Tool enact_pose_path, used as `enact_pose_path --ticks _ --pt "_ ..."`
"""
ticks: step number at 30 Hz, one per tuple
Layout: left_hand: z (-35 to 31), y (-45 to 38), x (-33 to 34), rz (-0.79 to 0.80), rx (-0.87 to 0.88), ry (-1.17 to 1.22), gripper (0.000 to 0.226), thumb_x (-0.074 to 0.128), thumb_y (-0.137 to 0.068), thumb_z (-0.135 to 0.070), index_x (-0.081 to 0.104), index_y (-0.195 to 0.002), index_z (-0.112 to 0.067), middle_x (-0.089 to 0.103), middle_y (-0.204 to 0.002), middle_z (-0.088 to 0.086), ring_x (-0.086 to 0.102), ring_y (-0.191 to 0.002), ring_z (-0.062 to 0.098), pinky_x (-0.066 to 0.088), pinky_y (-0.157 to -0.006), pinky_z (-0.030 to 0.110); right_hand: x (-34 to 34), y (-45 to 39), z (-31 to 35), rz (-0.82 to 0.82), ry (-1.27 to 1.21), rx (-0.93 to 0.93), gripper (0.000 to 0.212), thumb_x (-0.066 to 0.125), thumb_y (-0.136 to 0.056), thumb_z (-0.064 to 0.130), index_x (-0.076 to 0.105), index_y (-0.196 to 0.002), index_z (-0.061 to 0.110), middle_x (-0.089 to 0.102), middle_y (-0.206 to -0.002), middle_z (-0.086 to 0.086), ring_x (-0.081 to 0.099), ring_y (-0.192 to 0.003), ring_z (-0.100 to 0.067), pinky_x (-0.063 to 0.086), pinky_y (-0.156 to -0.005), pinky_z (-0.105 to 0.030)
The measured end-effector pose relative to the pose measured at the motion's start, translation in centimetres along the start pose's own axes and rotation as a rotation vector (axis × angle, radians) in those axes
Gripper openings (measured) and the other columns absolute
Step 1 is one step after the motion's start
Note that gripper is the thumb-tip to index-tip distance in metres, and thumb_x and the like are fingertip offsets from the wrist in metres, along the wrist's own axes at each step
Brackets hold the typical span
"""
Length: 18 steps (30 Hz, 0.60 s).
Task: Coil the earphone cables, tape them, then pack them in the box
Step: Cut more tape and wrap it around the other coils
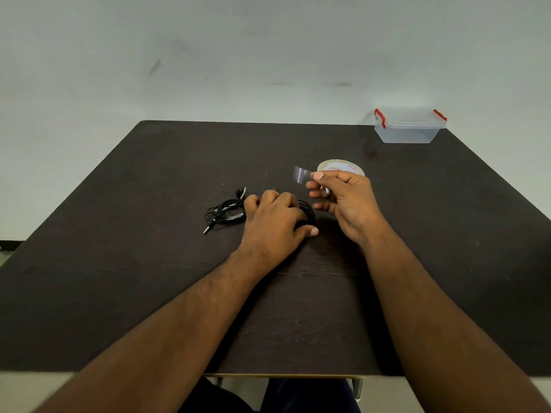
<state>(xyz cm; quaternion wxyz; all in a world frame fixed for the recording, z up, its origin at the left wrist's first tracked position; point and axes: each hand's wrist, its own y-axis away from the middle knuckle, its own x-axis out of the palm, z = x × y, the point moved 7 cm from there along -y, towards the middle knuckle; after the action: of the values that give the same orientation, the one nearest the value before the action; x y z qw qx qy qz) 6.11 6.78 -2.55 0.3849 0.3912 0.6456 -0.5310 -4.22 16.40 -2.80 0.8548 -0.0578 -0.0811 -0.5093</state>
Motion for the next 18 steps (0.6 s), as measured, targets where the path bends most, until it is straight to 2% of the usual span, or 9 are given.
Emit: enact_pose_path --ticks 4,8,13,18 --pt "-0.41 0.07 0.12 0.021 0.016 -0.067 0.033 0.048 -0.092 -0.053 0.069 -0.110 -0.034 0.060 -0.110 -0.013 0.042 -0.115 0.016 0.015 -0.085 0.037 0.49 -0.01 -0.64 0.027 -0.107 0.072 0.015 0.061 -0.090 0.013 0.073 -0.093 0.005 0.074 -0.086 -0.012 0.069 -0.071 -0.016 0.054 -0.055 -0.026" --pt "-0.73 0.16 0.05 0.009 0.006 -0.132 0.029 0.048 -0.095 -0.047 0.065 -0.108 -0.028 0.060 -0.112 -0.010 0.044 -0.114 0.018 0.016 -0.084 0.037 0.50 0.11 -0.92 0.001 -0.164 0.110 0.020 0.060 -0.090 0.011 0.069 -0.101 -0.003 0.074 -0.085 -0.014 0.069 -0.071 -0.018 0.056 -0.057 -0.027" --pt "-0.71 0.19 0.20 0.018 0.016 -0.163 0.026 0.045 -0.096 -0.046 0.059 -0.108 -0.028 0.060 -0.113 -0.010 0.043 -0.114 0.018 0.015 -0.083 0.038 0.33 0.28 -0.90 -0.027 -0.228 0.104 0.014 0.064 -0.086 0.010 0.073 -0.089 0.000 0.073 -0.083 -0.015 0.070 -0.071 -0.020 0.057 -0.060 -0.028" --pt "-0.65 0.28 0.36 0.013 0.025 -0.161 0.027 0.042 -0.096 -0.050 0.057 -0.107 -0.030 0.061 -0.111 -0.010 0.044 -0.112 0.018 0.016 -0.084 0.039 0.08 0.20 -1.01 -0.036 -0.260 0.110 0.018 0.066 -0.085 0.011 0.072 -0.095 -0.002 0.073 -0.083 -0.015 0.070 -0.069 -0.020 0.058 -0.061 -0.028"
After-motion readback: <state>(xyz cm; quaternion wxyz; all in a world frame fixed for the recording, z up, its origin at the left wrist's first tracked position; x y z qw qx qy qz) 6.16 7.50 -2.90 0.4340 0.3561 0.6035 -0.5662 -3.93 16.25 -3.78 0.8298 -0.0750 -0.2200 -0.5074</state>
